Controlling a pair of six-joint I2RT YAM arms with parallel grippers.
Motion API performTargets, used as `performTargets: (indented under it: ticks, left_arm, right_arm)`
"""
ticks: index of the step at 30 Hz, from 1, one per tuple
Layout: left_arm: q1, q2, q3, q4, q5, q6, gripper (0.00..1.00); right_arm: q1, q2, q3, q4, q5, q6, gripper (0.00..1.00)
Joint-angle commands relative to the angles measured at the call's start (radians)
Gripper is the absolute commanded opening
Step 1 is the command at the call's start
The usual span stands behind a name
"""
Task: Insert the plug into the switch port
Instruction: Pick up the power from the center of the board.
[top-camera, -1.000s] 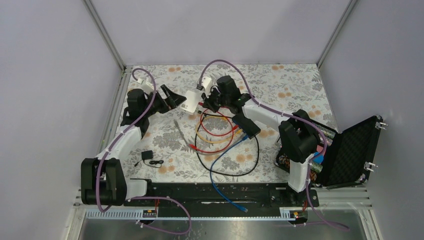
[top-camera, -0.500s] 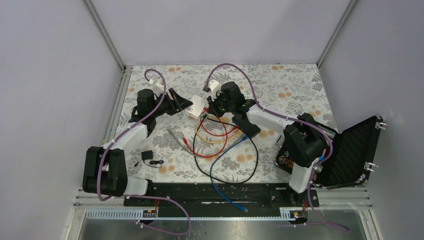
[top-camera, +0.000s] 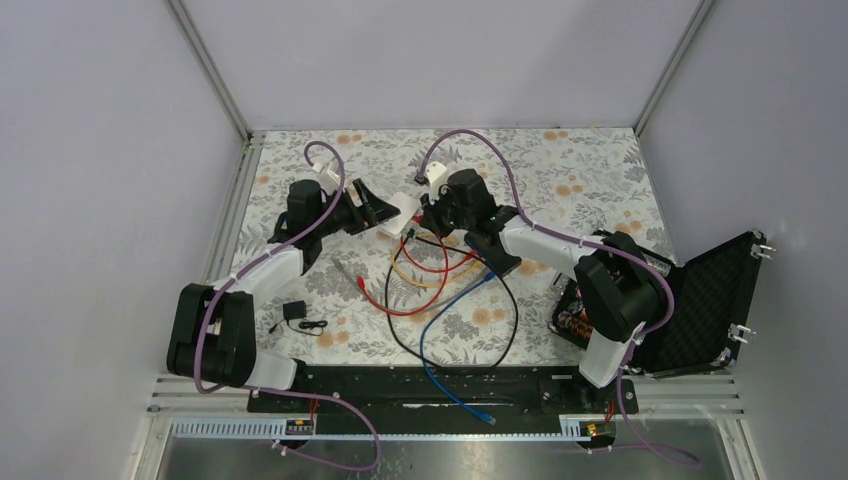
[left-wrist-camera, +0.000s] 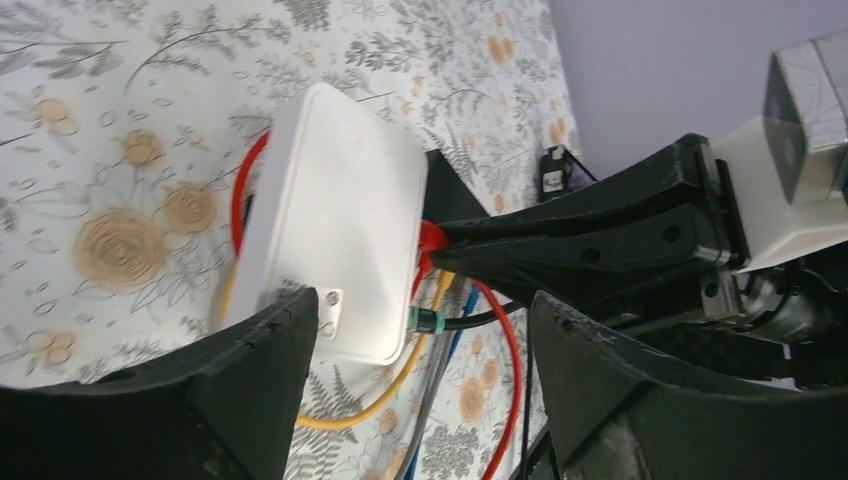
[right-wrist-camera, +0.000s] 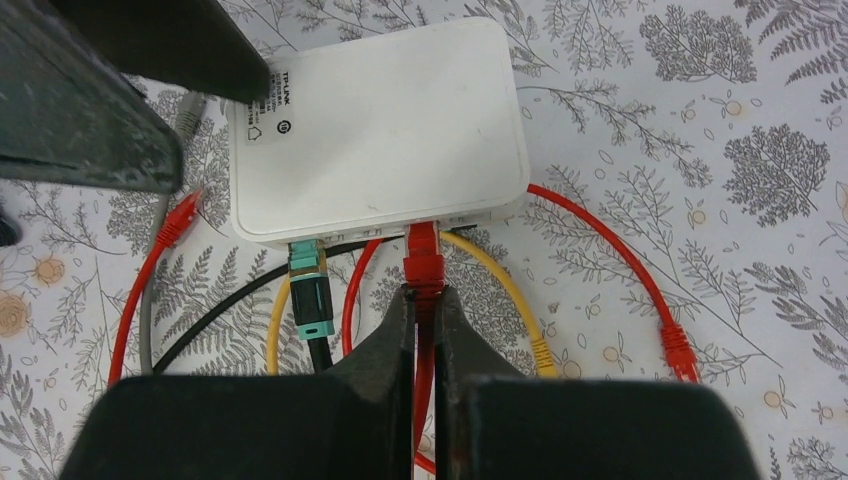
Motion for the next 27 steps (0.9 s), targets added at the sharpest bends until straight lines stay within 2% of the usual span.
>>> performTargets:
  ticks: [1,6,10,13,16,19,21,23,25,27]
  left_arm:
    - [0.004,-0.093,-0.007,-0.123,-0.148,0.104,0.8]
    - [0.005,-0.173,-0.037,-0.153,-0.27,0.093,0.85]
    - [0.005,-0.146,-0.028,-0.148,-0.23,0.048,0.85]
    - [0.005,-0.13,-0.056,-0.034,-0.182,-0.009,0.84]
    - [0.004,-0.099,-0.059,0.05,-0.146,-0.059,0.78]
    - [0.006,-0.076,-0.057,0.104,-0.116,-0.079,0.67]
    - [0.005,-0.066,-0.055,0.124,-0.102,-0.086,0.56]
    - [0.005,-0.054,-0.057,0.157,-0.076,-0.095,0.4]
    - [0.005,-0.04,-0.055,0.17,-0.052,-0.104,0.22]
    - [0.005,-0.032,-0.055,0.186,-0.024,-0.11,0.11]
  right_arm:
    - [0.007,-0.089,-0.01,0.125,0.033,0.018,0.0]
    - [0.006,-0.094,-0.01,0.124,0.05,0.013,0.0]
    - [0.007,-0.098,-0.014,0.154,0.034,0.049,0.0]
    - [0.007,-0.097,-0.018,0.183,-0.004,0.073,0.0]
    - [0.007,-0.099,-0.03,0.213,-0.043,0.126,0.0]
    - [0.006,-0.094,-0.032,0.206,-0.085,0.134,0.0]
    - [0.007,-0.088,-0.04,0.204,-0.108,0.137,0.02]
    - [0.005,-0.085,-0.049,0.198,-0.123,0.135,0.04]
    - [0.004,-0.086,-0.049,0.173,-0.148,0.123,0.09]
    - [-0.005,-0.086,-0.042,0.139,-0.186,0.113,0.21]
